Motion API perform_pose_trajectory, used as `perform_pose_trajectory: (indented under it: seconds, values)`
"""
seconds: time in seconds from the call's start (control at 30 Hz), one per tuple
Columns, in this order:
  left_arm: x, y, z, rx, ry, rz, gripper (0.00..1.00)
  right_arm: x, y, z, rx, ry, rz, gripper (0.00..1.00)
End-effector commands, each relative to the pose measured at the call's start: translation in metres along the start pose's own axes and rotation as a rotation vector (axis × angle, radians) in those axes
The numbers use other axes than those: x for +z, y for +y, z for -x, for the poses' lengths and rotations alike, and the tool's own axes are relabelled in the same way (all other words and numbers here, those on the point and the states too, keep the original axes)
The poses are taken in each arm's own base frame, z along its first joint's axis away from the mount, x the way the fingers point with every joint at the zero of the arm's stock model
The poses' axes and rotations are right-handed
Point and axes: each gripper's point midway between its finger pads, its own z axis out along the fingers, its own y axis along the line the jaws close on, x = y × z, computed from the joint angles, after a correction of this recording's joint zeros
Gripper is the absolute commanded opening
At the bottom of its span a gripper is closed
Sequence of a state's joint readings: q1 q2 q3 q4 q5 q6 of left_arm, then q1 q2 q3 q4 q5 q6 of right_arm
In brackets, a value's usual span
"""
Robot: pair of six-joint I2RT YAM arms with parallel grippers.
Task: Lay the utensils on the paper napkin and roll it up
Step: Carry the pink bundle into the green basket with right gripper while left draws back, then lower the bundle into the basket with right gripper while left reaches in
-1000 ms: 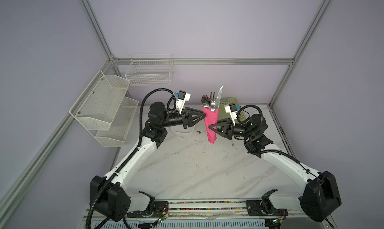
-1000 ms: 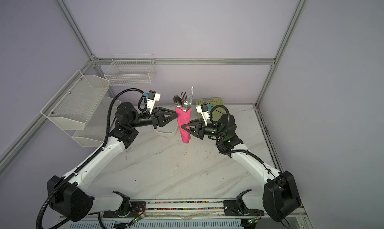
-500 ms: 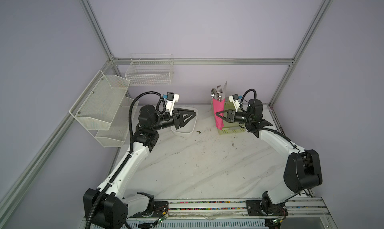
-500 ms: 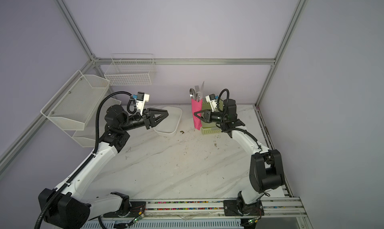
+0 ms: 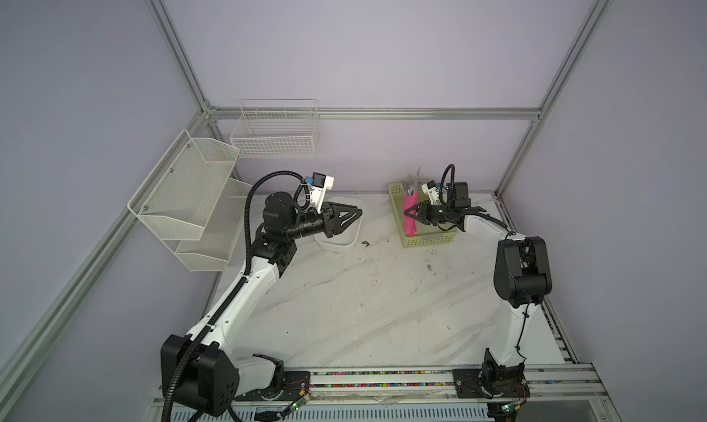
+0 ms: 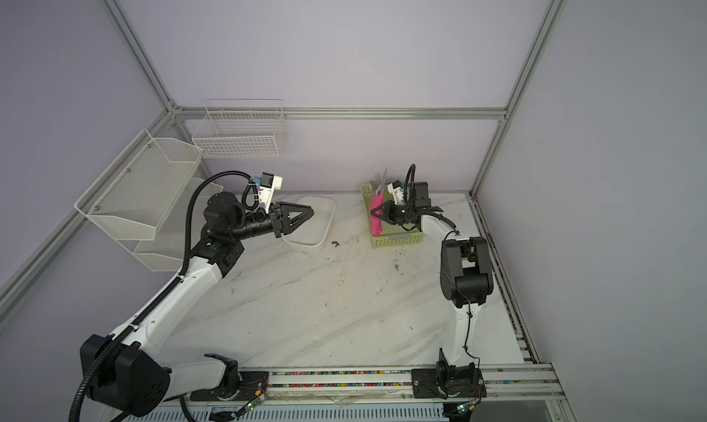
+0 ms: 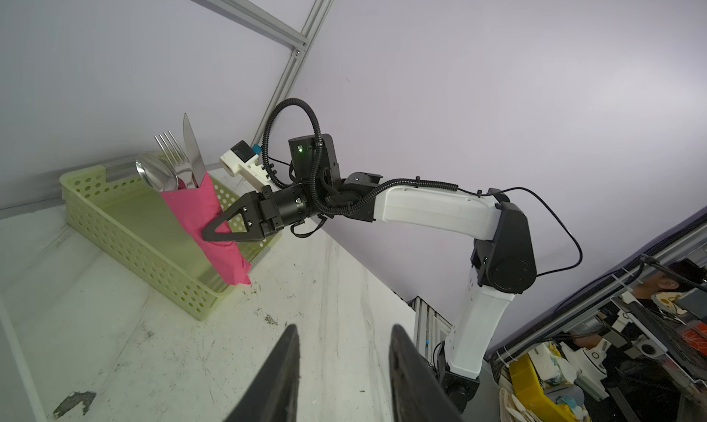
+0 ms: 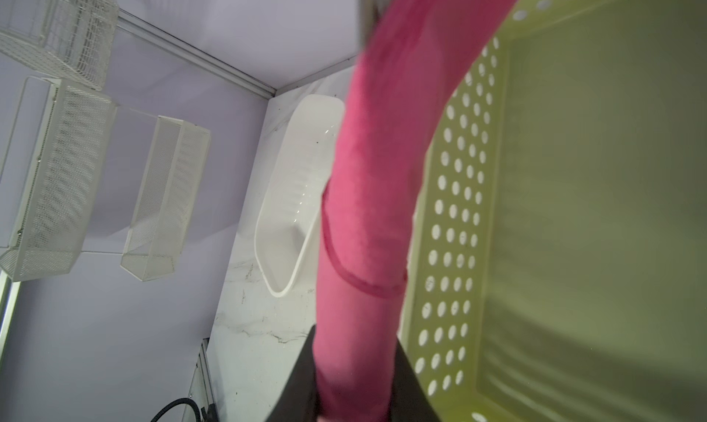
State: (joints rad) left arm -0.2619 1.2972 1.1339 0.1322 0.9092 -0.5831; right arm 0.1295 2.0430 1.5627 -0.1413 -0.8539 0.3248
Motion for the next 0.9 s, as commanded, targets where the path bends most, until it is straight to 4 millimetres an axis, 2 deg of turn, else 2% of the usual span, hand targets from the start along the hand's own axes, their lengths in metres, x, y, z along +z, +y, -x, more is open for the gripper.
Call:
perform_pose_trajectory:
  seconds: [0.0,0.23,0.37,0.5,0.53,0.57,0.67,0.8,0.87]
  values:
    - [0.001,0.005,-0.006,-0.008,0.013,-0.003,0.38,-0.006,-0.009,0.019,-0.067,-0.017,-0.040,0.00]
    - [0.006,0.016,-0.015,-0.045,0.033,0.003,0.38,0.016,-0.046,0.015,-0.050,0.051,-0.096,0.00]
    - [0.010,0.022,-0.019,-0.076,0.045,0.008,0.37,0.026,-0.060,0.005,-0.035,0.094,-0.100,0.00]
    - [0.017,0.039,-0.028,-0.135,0.063,0.038,0.36,0.034,-0.066,-0.009,-0.021,0.127,-0.094,0.00]
    - [0.019,0.041,-0.030,-0.148,0.065,0.041,0.36,0.037,-0.064,-0.015,-0.009,0.136,-0.088,0.00]
    - [0.025,0.053,-0.038,-0.182,0.085,0.050,0.35,0.040,-0.063,-0.020,0.004,0.144,-0.077,0.00]
    - [0.032,0.063,-0.045,-0.221,0.106,0.052,0.34,0.047,-0.055,-0.034,0.044,0.137,-0.051,0.00]
    - [0.037,0.063,-0.048,-0.225,0.118,0.044,0.34,0.056,-0.041,-0.042,0.120,0.095,-0.003,0.00]
    - [0.038,0.062,-0.047,-0.224,0.120,0.038,0.34,0.065,-0.026,-0.046,0.137,0.093,0.048,0.00]
